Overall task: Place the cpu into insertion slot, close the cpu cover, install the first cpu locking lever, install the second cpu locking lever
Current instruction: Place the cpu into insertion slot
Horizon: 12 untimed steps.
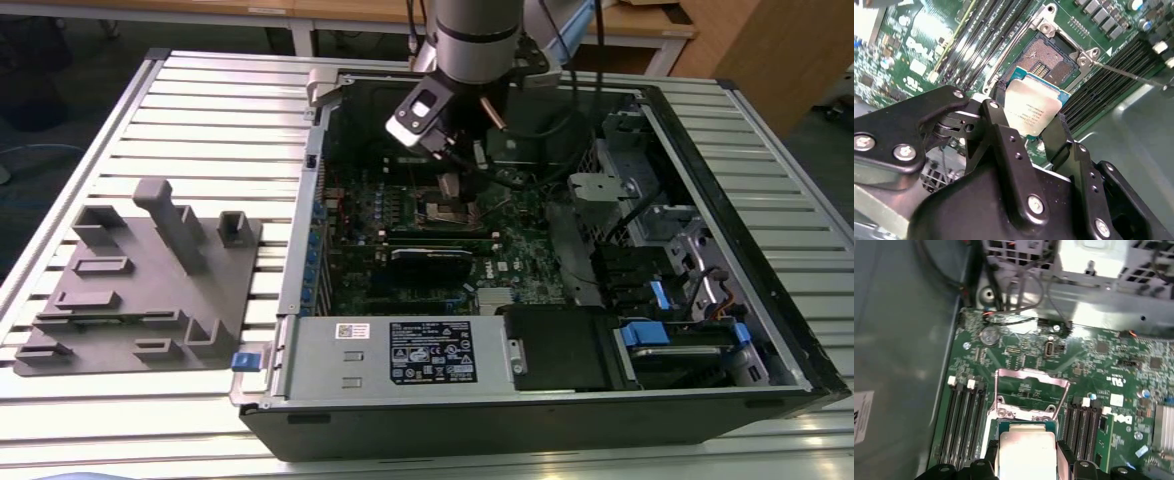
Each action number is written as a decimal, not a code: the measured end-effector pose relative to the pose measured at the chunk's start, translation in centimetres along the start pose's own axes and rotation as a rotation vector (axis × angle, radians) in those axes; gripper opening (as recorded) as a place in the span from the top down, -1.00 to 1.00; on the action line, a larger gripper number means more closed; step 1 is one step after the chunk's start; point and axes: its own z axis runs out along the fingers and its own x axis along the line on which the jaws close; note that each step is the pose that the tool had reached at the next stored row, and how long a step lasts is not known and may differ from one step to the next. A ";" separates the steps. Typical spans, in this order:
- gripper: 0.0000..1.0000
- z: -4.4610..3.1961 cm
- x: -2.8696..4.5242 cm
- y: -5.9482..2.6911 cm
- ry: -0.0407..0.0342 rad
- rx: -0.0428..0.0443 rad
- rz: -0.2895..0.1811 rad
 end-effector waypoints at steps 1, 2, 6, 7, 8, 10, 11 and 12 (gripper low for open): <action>-0.08 0.04 0.00 0.00 -0.0017 -0.0004 0.018; -0.08 0.08 0.00 0.00 -0.0034 -0.0007 0.036; -0.08 0.24 0.00 -0.03 -0.0099 -0.0021 0.105; -0.08 0.24 0.00 -0.04 -0.0103 -0.0020 0.107; -0.08 0.24 -0.01 -0.05 -0.0105 -0.0020 0.107; -0.08 0.29 0.02 -0.17 -0.0102 -0.0023 0.108; -0.08 0.34 0.04 -0.25 -0.0100 -0.0024 0.108; -0.08 0.42 0.06 -0.34 -0.0101 -0.0024 0.108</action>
